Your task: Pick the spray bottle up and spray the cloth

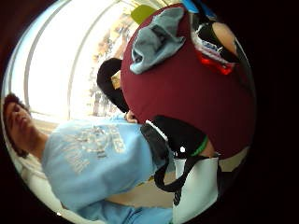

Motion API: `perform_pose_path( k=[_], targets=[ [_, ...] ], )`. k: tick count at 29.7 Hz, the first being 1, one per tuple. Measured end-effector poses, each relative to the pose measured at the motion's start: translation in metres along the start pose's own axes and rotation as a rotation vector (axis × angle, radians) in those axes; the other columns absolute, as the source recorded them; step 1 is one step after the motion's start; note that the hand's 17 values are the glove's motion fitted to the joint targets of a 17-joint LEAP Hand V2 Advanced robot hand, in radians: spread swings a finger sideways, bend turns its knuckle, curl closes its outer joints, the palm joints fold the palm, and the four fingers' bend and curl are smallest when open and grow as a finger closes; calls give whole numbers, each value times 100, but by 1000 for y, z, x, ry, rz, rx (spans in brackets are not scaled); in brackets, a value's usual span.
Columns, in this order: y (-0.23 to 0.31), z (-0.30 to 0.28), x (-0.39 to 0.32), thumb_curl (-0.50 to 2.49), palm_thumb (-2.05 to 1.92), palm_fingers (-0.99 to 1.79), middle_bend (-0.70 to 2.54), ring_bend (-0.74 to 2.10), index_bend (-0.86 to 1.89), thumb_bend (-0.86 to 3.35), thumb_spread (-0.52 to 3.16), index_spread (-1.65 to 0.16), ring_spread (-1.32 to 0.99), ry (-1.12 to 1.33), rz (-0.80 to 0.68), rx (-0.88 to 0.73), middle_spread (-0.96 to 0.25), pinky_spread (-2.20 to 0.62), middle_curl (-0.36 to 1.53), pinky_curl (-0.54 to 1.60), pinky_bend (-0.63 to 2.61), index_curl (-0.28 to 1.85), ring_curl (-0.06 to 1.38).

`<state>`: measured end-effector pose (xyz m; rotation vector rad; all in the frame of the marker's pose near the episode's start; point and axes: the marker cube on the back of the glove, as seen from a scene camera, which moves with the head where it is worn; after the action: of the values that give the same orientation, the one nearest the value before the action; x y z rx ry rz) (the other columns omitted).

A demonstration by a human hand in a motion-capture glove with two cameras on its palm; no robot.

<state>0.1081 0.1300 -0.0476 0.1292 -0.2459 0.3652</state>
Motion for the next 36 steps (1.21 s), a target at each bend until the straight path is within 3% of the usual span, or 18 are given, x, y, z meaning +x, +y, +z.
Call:
perform_pose_path(
  k=[7,19,28,36],
  targets=[
    [-15,-5,41,24,50,73,33,35,4,-1,105,-33,-4,-163,99,84,-7,19,38,30,26,24,34],
    [-76,9,66,26,54,64,32,34,10,-2,100,-33,-2,-631,45,94,-6,19,39,34,34,21,34],
    [-116,29,58,28,61,65,32,37,9,-2,98,-32,-3,-694,67,41,-6,19,40,34,34,20,34],
    [-124,39,49,30,67,82,33,47,5,-1,97,-31,-5,-686,11,135,-6,15,40,35,39,18,36]
  ],
)
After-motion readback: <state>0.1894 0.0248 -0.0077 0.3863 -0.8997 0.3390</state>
